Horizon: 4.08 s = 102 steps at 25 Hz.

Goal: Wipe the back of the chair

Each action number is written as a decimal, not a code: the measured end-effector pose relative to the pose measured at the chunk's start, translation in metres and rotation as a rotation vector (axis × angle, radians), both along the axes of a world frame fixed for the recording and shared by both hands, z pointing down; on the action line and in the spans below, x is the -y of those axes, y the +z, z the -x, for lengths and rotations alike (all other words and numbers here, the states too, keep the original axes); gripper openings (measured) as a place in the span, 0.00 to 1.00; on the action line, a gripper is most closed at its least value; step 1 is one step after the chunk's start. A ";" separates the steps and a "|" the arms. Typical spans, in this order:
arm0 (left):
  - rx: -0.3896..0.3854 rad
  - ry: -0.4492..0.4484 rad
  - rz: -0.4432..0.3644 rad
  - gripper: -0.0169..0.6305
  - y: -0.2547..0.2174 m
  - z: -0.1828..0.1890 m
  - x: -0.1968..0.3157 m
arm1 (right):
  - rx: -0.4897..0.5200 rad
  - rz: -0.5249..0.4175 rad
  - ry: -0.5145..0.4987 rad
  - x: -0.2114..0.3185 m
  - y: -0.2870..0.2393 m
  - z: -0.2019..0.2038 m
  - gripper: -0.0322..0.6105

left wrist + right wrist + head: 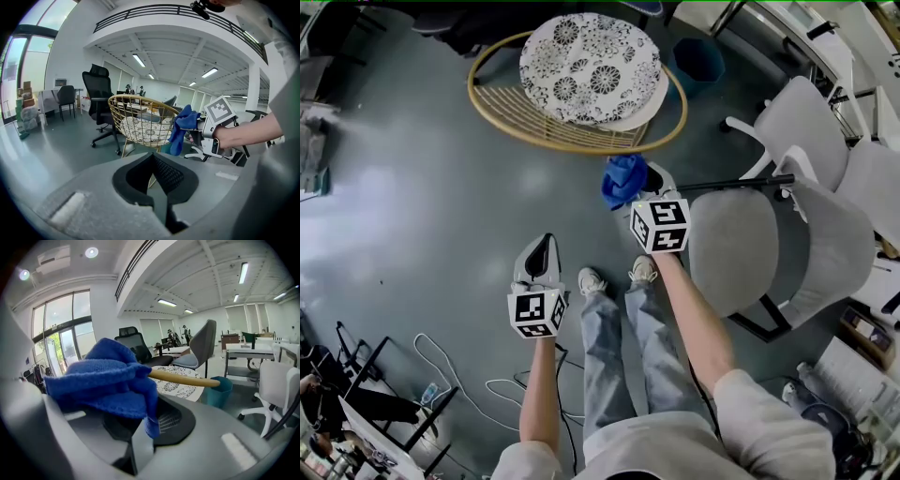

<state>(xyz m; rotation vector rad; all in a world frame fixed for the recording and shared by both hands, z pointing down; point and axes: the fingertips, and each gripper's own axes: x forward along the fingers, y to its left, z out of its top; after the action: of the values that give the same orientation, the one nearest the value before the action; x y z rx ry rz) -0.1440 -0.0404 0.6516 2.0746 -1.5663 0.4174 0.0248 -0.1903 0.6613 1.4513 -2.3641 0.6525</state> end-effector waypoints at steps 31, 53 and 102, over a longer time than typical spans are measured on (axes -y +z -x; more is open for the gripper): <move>-0.002 0.001 0.068 0.03 0.033 0.043 0.005 | 0.017 0.069 -0.014 0.020 0.072 0.096 0.13; 0.002 0.034 0.078 0.03 0.038 0.025 0.018 | 0.030 0.094 0.126 0.028 0.081 0.031 0.13; -0.010 0.049 0.129 0.03 0.064 0.001 0.028 | 0.057 0.186 0.083 0.051 0.136 0.046 0.13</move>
<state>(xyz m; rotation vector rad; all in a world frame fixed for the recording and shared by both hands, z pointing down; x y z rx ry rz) -0.1451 -0.0688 0.7156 2.0166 -1.4460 0.5114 -0.0211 -0.2409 0.7969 1.4732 -2.2252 0.9208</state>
